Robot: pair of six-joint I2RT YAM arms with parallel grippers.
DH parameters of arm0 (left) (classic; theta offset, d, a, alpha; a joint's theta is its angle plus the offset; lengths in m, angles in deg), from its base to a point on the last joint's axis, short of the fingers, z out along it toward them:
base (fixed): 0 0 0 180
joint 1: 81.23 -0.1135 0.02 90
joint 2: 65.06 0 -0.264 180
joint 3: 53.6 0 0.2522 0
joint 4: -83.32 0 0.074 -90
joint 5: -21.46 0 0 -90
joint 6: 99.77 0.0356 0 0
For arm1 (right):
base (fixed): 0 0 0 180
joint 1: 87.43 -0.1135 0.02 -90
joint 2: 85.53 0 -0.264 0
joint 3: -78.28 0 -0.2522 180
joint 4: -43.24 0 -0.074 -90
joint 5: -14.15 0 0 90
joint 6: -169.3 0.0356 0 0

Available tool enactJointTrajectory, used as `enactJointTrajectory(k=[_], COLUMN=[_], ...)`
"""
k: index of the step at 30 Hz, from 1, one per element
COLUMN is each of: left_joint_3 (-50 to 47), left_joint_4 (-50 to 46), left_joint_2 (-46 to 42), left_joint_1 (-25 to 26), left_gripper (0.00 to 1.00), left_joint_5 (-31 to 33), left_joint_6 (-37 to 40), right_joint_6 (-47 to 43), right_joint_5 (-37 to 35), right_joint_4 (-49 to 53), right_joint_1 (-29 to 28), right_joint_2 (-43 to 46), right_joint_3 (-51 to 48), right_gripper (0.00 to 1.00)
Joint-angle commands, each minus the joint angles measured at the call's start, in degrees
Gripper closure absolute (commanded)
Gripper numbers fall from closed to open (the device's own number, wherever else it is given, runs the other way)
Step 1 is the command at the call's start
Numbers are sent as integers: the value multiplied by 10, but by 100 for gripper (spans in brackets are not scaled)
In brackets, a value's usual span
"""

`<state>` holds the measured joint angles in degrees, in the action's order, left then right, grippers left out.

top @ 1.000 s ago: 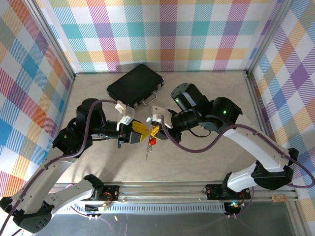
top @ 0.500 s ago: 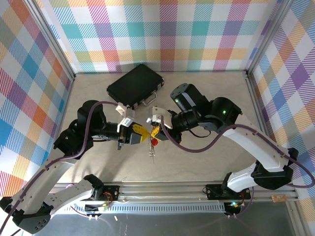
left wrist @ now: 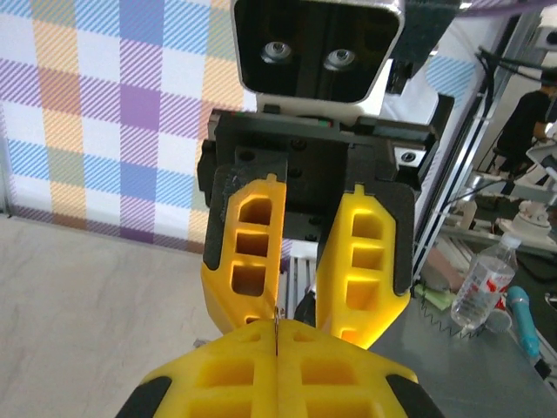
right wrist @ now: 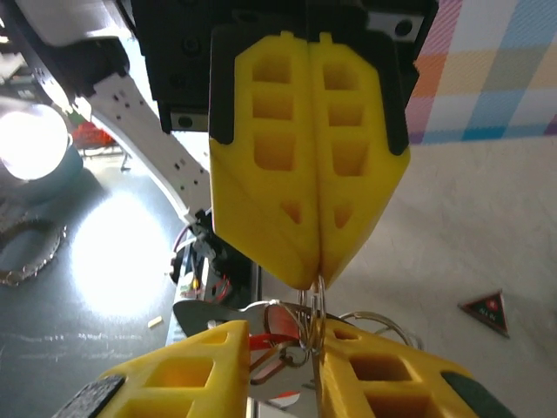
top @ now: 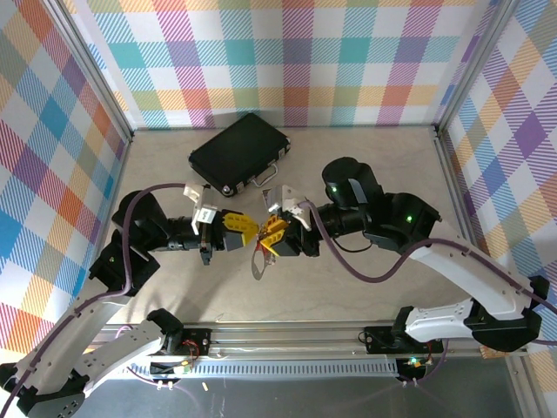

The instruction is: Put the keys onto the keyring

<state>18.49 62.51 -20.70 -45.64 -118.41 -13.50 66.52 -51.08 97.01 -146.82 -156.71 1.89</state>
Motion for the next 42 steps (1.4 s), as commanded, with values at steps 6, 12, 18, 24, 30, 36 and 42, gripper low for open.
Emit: enactJointTrajectory(k=[6,12,18,24,30,36,42], left_joint_3=[-11,-19,-31,-33,-35,-35,16], left_joint_4=[89,111,135,141,140,129,-30], left_joint_2=[-21,-23,-23,-24,-25,-23,-13], left_joint_1=[4,5,5,5,5,5,5], left_gripper=[100,100,100,100,100,100,72], left_joint_5=[-11,-18,-26,-26,-33,-44,-8], left_joint_6=[-49,-67,-85,-89,-92,-95,-8], right_joint_6=[41,53,62,57,50,51,-4], right_joint_5=[16,31,52,43,16,6,-31], right_joint_4=[-99,-135,-146,-139,-125,-114,4], right_joint_1=[-5,-5,-5,-5,-4,-5,-5], right_joint_2=[32,45,53,55,48,32,15], right_joint_3=[-36,-55,-65,-61,-54,-37,25], right_gripper=[71,72,70,83,94,100,100])
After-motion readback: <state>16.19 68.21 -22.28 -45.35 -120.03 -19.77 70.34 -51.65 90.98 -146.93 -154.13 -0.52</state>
